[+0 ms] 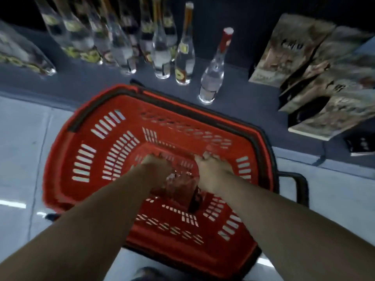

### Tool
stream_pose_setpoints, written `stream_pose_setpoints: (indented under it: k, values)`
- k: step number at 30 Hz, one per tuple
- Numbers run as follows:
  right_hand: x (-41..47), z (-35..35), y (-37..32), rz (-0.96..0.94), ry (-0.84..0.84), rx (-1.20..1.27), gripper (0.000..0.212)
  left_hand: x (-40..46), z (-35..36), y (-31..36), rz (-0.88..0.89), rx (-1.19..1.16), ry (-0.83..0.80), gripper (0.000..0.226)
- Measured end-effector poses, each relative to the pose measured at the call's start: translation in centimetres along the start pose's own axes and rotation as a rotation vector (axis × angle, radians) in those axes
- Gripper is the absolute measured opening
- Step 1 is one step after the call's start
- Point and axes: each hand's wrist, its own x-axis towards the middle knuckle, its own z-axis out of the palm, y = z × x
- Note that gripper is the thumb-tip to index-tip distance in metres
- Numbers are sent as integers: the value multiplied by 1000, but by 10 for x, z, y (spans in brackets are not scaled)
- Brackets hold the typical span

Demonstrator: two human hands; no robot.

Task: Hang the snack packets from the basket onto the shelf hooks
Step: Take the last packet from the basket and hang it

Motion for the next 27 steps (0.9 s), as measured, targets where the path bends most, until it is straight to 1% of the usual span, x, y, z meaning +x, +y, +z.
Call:
stream_pose_setpoints:
  k: [1, 2, 3, 4, 5, 6, 9, 11, 13, 15, 16, 19, 20, 21, 22, 23, 25, 27]
  values:
    - [18, 18, 3, -13, -19, -38, 67, 19, 8, 4, -32, -141, -41, 42]
    - [34, 33, 5, -20, -25, -66, 70, 40, 13, 3, 10, -117, -79, 43]
    - [48, 46, 8, -23, -22, -85, 71, 56, 14, 4, 2, -85, -79, 42]
    - [60, 56, 10, -26, -8, -94, 70, 72, 16, 8, 13, -7, -71, 42]
    - [69, 65, 12, -29, 10, -95, 68, 80, 16, 10, 6, -4, -19, 43]
    - [77, 71, 15, -33, 26, -95, 64, 94, 19, 10, 14, 76, -32, 47]
    - [89, 83, 24, -29, 50, -107, 58, 122, 48, 3, 86, -2, -18, 70]
    - [91, 86, 29, 14, 38, -102, 57, 133, 66, 2, 78, -47, -43, 80]
    - [89, 88, 30, 44, 27, -91, 54, 137, 73, 9, 33, -112, -35, 76]
    - [88, 89, 29, 33, 24, -97, 53, 142, 78, 15, -12, -134, 37, 69]
    - [89, 89, 29, 27, 25, -94, 52, 146, 79, 16, -44, -156, 57, 71]
    - [94, 91, 31, 29, 34, -91, 53, 155, 80, 15, -105, -205, 4, 107]
    - [95, 92, 31, 36, 36, -84, 53, 158, 80, 15, -113, -241, -13, 112]
    - [95, 93, 31, 43, 35, -73, 52, 158, 80, 15, -121, -276, -32, 109]
    - [94, 94, 31, 48, 34, -61, 51, 156, 80, 17, -128, -336, -43, 102]
    - [94, 94, 30, 49, 33, -55, 49, 155, 80, 18, -123, -345, -56, 94]
    - [92, 95, 27, 31, 30, -49, 45, 153, 80, 18, -95, -315, -99, 98]
    - [90, 96, 26, 7, 37, -35, 42, 151, 85, 15, -57, -339, -97, 101]
